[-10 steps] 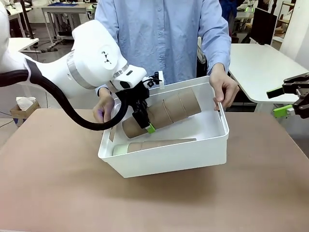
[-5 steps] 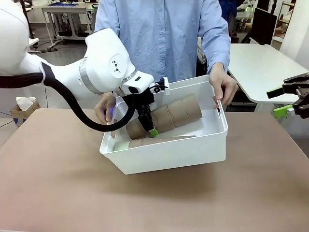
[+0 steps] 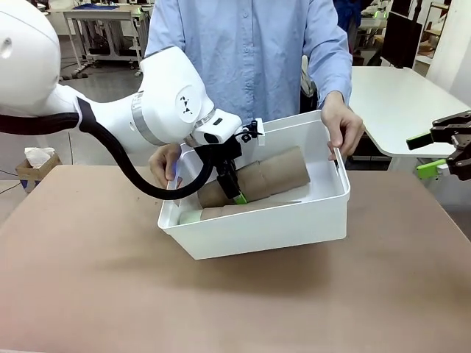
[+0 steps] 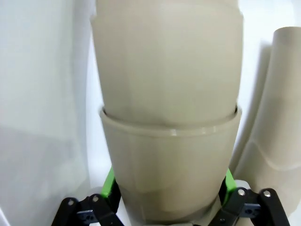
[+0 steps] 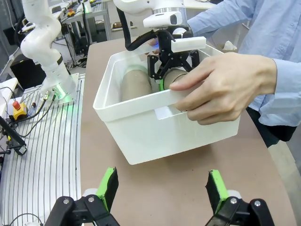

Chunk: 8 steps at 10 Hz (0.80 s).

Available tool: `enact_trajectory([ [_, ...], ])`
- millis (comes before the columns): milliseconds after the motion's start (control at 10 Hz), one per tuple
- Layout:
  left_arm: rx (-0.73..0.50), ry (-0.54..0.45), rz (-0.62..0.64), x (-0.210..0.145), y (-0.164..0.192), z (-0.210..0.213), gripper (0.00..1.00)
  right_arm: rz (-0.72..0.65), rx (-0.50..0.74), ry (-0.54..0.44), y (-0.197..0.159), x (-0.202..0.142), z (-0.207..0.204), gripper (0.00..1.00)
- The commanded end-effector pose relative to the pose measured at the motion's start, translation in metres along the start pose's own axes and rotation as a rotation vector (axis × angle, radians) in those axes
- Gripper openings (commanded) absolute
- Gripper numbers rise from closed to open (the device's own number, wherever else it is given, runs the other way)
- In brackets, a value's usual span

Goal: Stack the cups and store them in the basket.
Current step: Place the stack of Reusable plastic cups into the Pantry Basket.

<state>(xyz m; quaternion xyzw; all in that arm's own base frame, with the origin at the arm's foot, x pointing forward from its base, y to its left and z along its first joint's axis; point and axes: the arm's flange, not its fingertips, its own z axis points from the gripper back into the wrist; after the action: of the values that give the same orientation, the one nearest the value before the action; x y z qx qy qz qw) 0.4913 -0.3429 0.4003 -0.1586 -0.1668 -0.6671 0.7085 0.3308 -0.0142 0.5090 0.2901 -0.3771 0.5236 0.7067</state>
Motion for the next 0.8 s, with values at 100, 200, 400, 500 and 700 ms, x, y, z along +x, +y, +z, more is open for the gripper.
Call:
enact_trajectory([
  [100, 0.019, -0.012, -0.024, 0.004, 0.004, 0.012, 1.00, -0.003, 0.004, -0.013, -0.001, 0.002, 0.000, 1.00],
  [200, 0.012, -0.015, -0.011, 0.004, 0.000, 0.024, 1.00, -0.003, 0.004, -0.013, -0.001, 0.002, 0.000, 1.00],
  [400, -0.003, -0.044, 0.011, 0.005, -0.015, 0.070, 1.00, -0.003, 0.004, -0.013, -0.001, 0.002, 0.000, 1.00],
  [500, -0.002, -0.069, 0.023, 0.002, -0.024, 0.099, 1.00, -0.003, 0.004, -0.013, -0.001, 0.002, 0.000, 1.00],
  [700, -0.010, -0.141, 0.031, -0.007, -0.040, 0.144, 1.00, -0.003, 0.004, -0.013, -0.001, 0.002, 0.000, 1.00],
])
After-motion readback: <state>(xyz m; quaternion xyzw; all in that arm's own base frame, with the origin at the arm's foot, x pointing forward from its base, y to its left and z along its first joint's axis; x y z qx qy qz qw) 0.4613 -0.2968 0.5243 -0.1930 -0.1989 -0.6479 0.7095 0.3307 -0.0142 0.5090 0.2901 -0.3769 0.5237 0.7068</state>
